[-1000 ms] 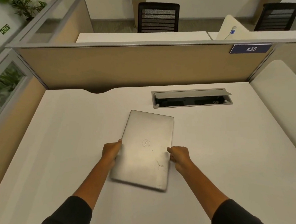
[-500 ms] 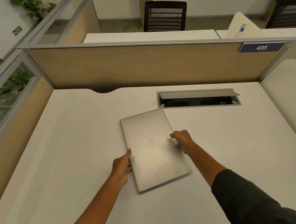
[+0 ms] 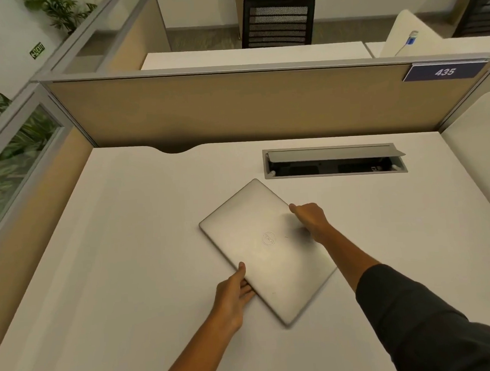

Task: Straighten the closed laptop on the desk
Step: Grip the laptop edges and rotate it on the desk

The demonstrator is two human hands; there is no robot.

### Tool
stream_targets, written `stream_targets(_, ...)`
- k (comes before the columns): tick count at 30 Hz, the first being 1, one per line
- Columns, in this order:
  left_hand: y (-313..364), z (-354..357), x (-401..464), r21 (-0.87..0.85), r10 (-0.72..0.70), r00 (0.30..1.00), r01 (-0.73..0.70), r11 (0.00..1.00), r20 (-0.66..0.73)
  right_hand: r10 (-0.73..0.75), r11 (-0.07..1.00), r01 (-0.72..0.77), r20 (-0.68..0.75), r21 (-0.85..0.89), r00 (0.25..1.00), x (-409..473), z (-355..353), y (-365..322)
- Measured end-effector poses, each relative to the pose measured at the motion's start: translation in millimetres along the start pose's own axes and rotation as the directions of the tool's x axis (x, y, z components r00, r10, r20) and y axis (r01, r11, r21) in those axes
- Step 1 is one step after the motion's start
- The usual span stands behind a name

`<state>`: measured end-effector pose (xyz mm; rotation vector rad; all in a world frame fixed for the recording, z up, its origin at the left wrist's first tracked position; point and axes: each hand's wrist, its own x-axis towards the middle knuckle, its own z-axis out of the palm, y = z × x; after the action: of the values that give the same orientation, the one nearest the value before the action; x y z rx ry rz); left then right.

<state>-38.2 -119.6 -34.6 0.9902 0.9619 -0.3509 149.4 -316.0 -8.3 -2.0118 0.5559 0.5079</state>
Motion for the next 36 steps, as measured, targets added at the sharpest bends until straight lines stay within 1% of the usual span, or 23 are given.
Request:
stream_targets(2, 5, -4, 4, 0.047, 0.027, 0.999, -0.026, 0.999, -0.025, -0.060, 0.995, 0.060, 0.004, -0.081, 0.998, -5, -2, 5)
stream_targets(6, 33, -6, 15, 0.096, 0.194, 0.976, -0.184, 0.978, -0.099, -0.187, 0.971, 0.182, -0.018, -0.157, 0.982, -20, -6, 25)
stream_targets(8, 56, -6, 24, 0.142, 0.257, 0.960, -0.241, 0.960, -0.112, -0.221, 0.955, 0.211, -0.026, -0.210, 0.975, -28, -9, 35)
stream_targets(11, 89, -7, 38, 0.241, 0.322, 0.938, -0.286, 0.927, -0.128, -0.201, 0.951, 0.179, -0.066, -0.254, 0.977, -36, -15, 53)
stream_targets(16, 118, -12, 54, 0.415, 0.438, 0.891, -0.355, 0.838, -0.122, -0.133, 0.953, 0.063, -0.222, -0.295, 0.966, -55, -23, 90)
stream_targets(17, 122, -12, 57, 0.432, 0.442, 0.890, -0.357, 0.828, -0.110, -0.111, 0.956, 0.034, -0.252, -0.292, 0.961, -58, -25, 96)
stream_targets(20, 134, -9, 60, 0.504, 0.441, 0.894, -0.343, 0.792, -0.085, -0.032, 0.978, -0.039, -0.330, -0.206, 0.943, -66, -29, 110)
stream_targets(26, 145, 0, 64, 0.622, 0.425, 0.905, -0.329, 0.711, -0.008, 0.074, 0.993, -0.105, -0.403, -0.055, 0.912, -71, -31, 120)
stream_targets(29, 146, 1, 69, 0.645, 0.398, 0.916, -0.337, 0.686, 0.055, 0.153, 0.988, -0.139, -0.388, 0.065, 0.909, -74, -27, 122)
stream_targets(32, 147, 4, 68, 0.656, 0.385, 0.919, -0.344, 0.672, 0.086, 0.206, 0.971, -0.150, -0.339, 0.184, 0.918, -76, -20, 127)
stream_targets(36, 147, 5, 71, 0.671, 0.379, 0.918, -0.354, 0.651, 0.117, 0.276, 0.914, -0.163, -0.276, 0.371, 0.921, -73, -20, 126)
